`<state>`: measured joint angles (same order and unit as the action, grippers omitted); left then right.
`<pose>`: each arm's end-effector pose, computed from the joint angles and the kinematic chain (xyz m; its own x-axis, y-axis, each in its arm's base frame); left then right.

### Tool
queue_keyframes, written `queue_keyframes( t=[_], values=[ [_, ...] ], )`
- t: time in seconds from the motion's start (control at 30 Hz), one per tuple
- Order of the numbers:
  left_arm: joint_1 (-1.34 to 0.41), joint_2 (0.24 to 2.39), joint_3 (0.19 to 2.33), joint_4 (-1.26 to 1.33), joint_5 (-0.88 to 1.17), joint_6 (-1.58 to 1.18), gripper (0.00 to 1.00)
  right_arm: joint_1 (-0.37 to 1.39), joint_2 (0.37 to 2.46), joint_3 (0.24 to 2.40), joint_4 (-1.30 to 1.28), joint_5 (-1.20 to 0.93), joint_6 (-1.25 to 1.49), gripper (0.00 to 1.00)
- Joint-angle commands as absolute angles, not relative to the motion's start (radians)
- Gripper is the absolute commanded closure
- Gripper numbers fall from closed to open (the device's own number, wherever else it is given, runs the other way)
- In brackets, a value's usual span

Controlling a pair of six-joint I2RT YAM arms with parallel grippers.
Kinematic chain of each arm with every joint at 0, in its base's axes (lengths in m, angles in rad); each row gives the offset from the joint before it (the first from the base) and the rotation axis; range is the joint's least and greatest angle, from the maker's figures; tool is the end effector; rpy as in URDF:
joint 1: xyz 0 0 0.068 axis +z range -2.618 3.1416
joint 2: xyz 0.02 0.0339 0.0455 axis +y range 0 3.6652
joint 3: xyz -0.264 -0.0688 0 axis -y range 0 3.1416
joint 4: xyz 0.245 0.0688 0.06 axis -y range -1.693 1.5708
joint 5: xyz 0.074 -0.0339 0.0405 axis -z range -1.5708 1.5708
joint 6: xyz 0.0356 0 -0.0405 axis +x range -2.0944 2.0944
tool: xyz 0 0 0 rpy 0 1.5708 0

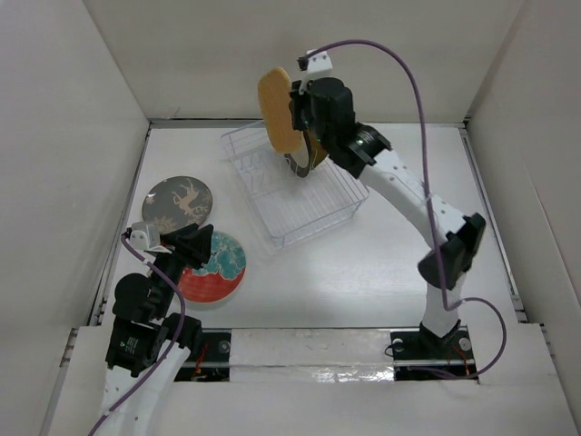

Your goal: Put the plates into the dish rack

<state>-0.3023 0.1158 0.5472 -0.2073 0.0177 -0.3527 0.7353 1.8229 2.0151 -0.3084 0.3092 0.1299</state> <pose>0.0591 -0.0191 0.3253 0.0906 -0.3900 -0.9163 0.3681 0.8681 -0.3331 0.3203 0.2751 0.4623 -0.1390 0.0407 -0.9895 -0.4002 0.9116 0.0937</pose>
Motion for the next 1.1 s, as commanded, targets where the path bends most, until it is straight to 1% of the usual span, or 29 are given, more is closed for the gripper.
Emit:
queue_keyframes(
  t=[0.0,0.03,0.1,0.13,0.2,0.43,0.63,0.9,1.07],
  values=[
    [-0.31,0.124,0.563,-0.166,0.017,-0.35,0.6,0.781,1.989,2.26,-0.406,0.587,-0.049,1.0],
    [-0.31,0.126,0.563,-0.166,0.018,-0.35,0.6,0.781,2.037,2.402,-0.478,0.619,-0.066,1.0],
    [-0.31,0.129,0.563,-0.164,0.02,-0.348,0.59,0.793,2.136,2.502,-0.517,0.682,-0.106,1.0],
    [-0.31,0.13,0.563,-0.164,0.021,-0.347,0.6,0.819,2.149,2.528,-0.509,0.698,-0.121,1.0],
    [-0.31,0.13,0.565,-0.164,0.023,-0.345,0.59,0.831,2.157,2.513,-0.471,0.748,-0.166,1.0],
    [-0.31,0.13,0.563,-0.164,0.026,-0.344,0.59,0.831,2.186,2.514,-0.463,0.792,-0.21,1.0],
    [-0.31,0.13,0.563,-0.163,0.021,-0.345,0.6,0.808,2.18,2.427,-0.433,0.75,-0.19,1.0],
    [-0.31,0.138,0.563,-0.164,0.018,-0.345,0.6,0.769,2.22,2.402,-0.433,0.64,-0.13,1.0],
    [-0.31,0.143,0.564,-0.166,0.018,-0.347,0.6,0.778,2.189,2.373,-0.39,0.64,-0.147,1.0]
  ],
)
